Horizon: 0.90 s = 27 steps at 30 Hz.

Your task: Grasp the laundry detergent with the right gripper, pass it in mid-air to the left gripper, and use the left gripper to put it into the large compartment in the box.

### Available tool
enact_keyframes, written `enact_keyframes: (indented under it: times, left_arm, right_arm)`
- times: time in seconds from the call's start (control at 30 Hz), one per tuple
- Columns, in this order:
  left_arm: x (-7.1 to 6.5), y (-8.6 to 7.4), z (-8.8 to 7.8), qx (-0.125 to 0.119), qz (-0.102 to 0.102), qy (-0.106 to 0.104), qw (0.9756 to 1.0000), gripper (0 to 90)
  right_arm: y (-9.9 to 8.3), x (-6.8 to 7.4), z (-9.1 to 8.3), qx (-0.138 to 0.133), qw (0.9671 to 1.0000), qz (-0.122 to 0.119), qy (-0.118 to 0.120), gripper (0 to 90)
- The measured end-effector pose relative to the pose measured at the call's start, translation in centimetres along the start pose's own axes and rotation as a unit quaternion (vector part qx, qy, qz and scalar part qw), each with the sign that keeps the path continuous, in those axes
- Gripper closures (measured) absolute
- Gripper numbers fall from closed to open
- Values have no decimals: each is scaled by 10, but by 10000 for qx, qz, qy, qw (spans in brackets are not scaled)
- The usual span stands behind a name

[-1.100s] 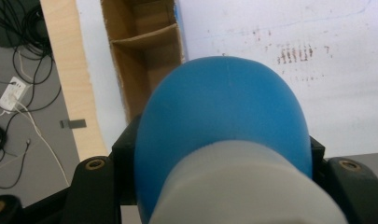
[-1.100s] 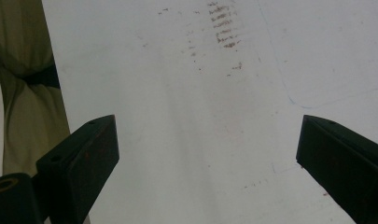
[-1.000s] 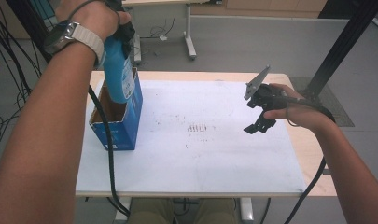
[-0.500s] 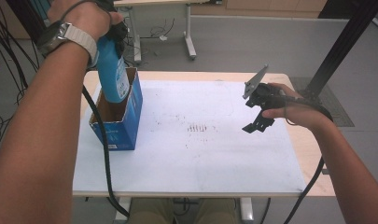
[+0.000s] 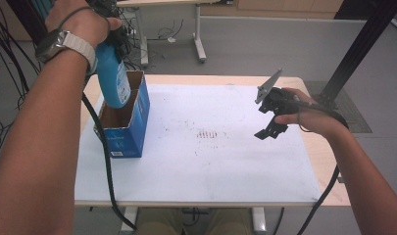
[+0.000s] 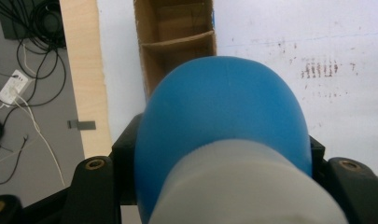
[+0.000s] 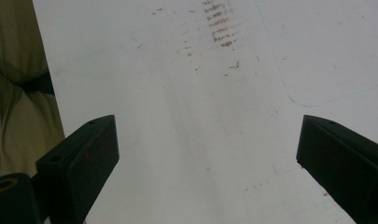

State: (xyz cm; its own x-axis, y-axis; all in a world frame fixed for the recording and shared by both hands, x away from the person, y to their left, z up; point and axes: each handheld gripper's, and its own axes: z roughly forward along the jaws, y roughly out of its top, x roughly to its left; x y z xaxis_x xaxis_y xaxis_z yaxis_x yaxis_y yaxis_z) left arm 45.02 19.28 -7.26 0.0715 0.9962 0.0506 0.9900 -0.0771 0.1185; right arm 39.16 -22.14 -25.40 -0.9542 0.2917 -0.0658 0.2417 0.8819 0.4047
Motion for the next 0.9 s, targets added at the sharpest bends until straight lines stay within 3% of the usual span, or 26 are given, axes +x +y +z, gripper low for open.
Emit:
enact_keyframes:
  times: [0.3, 0.9]
  left_arm:
    - [9, 3, 17, -5, -39, 65, 10000, 392]
    - [14, 5, 48, -132, 30, 176, 9998, 391]
  right_arm:
    - [-3, -3, 4, -32, 10000, 82, 16, 54]
    - [-5, -4, 9, -31, 9998, 166, 58, 53]
